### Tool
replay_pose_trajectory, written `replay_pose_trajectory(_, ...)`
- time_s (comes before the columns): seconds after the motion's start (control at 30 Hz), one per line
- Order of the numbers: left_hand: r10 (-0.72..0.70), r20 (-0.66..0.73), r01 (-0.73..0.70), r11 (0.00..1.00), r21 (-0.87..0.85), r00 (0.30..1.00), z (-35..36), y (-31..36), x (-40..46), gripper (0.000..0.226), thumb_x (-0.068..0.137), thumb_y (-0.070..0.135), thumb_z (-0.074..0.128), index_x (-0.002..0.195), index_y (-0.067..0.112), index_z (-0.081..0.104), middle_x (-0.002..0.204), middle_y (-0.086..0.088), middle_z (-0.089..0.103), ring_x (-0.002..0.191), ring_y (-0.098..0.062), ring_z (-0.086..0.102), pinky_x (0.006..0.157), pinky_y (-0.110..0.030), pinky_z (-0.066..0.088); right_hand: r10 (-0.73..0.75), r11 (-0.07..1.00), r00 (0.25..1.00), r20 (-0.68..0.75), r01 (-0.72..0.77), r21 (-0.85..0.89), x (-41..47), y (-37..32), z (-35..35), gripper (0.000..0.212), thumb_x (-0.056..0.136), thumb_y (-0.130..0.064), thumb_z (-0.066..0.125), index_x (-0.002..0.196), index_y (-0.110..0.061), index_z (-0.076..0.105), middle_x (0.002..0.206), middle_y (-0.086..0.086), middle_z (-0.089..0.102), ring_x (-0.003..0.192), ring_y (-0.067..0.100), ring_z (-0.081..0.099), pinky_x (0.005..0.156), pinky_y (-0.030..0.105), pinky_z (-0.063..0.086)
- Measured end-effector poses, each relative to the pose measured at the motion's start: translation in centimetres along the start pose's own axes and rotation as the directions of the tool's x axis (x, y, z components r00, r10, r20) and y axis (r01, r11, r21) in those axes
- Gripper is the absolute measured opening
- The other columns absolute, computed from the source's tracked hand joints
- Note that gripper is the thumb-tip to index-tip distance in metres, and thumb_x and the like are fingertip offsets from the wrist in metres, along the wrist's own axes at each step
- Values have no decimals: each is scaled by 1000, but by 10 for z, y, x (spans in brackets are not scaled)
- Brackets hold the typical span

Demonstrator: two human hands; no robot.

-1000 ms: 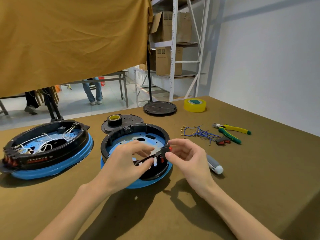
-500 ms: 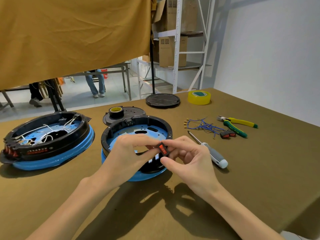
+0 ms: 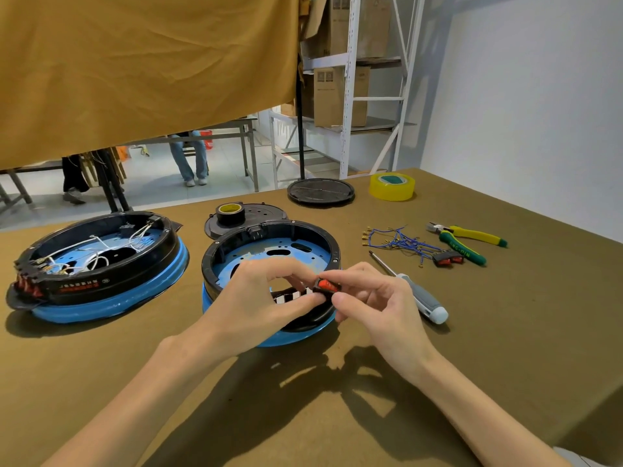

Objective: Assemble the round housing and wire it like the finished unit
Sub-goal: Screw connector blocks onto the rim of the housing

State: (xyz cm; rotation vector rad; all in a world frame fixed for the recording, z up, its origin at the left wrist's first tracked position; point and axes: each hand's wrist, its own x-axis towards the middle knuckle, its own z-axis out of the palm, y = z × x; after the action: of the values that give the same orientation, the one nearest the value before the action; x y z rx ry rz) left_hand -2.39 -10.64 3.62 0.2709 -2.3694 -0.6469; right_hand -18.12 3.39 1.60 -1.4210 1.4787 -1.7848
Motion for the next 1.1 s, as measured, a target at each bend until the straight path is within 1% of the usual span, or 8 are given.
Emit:
replay_pose_trajectory(0.1, 52, -89, -39, 990, 137, 995, 1, 0, -2, 18, 85, 42, 71, 95, 27, 75, 88, 20, 71, 90, -4, 67, 87, -23, 49, 102, 993, 993, -63, -98, 64, 5, 2, -2, 30, 93, -15, 72, 123, -18, 69, 88, 3, 67, 73, 17, 68, 69, 27, 56)
replay_pose_trajectory(0.2, 173, -136, -117, 931, 346, 975, 4, 0, -4, 16, 83, 37, 72, 87, 22, 74, 89, 14, 73, 87, -7, 67, 90, -35, 48, 370, 875, 928, 43, -364, 319, 9, 1, 1, 39, 91, -36, 66, 120, -11, 64, 86, 10, 67, 70, 24, 67, 60, 32, 54)
replay_pose_trajectory(0.27, 216, -90, -159, 893, 422, 972, 8, 0, -5, 16, 82, 36, 73, 86, 20, 75, 90, 11, 74, 87, -12, 69, 87, -39, 50, 415, 868, 905, 91, -424, 260, 9, 3, 2, 38, 90, -35, 70, 118, -9, 64, 87, 9, 74, 71, 27, 71, 59, 31, 58)
replay_pose_trajectory(0.47, 138, -4, -129, 936, 326, 990, 9, -2, -6, 25, 82, 39, 74, 102, 24, 75, 108, 12, 68, 104, -8, 62, 95, -32, 50, 259, 966, 965, -36, -258, 26, 3, 8, 2, 15, 92, -8, 72, 105, -15, 70, 91, 0, 77, 74, 21, 76, 62, 24, 60)
replay_pose_trajectory(0.53, 47, 15, -49, 963, 265, 999, 6, -6, -6, 36, 83, 39, 73, 117, 29, 69, 117, 16, 61, 109, -1, 56, 98, -23, 45, 153, 977, 984, -88, -164, -136, 1, 11, 2, 18, 92, -8, 72, 103, -22, 73, 91, -5, 76, 79, 16, 76, 64, 24, 60)
replay_pose_trajectory(0.63, -54, 27, 46, 967, 249, 998, 5, -11, -7, 43, 90, 35, 70, 131, 35, 58, 116, 21, 57, 103, 4, 56, 89, -15, 49, -2, 938, 999, -43, -13, -346, -6, 16, 8, 26, 91, -15, 75, 111, -30, 72, 92, -14, 72, 87, 9, 71, 72, 20, 58)
replay_pose_trajectory(0.9, -64, 72, 44, 969, 242, 995, -1, -12, -4, 38, 90, 25, 74, 127, 27, 69, 109, 17, 71, 95, 14, 58, 79, 0, 44, -180, 871, 980, -81, 120, -476, -2, 17, 19, 21, 87, -19, 81, 106, -25, 76, 89, -19, 70, 89, 1, 66, 71, 7, 48)
replay_pose_trajectory(1.1, -76, 60, 63, 977, 203, 995, -1, -13, -4, 33, 87, 26, 78, 119, 30, 72, 96, 25, 66, 98, 11, 60, 78, -1, 46, -221, 843, 972, -74, 153, -515, -2, 16, 22, 22, 90, -19, 78, 110, -26, 73, 93, -18, 68, 88, 4, 66, 71, 12, 53)
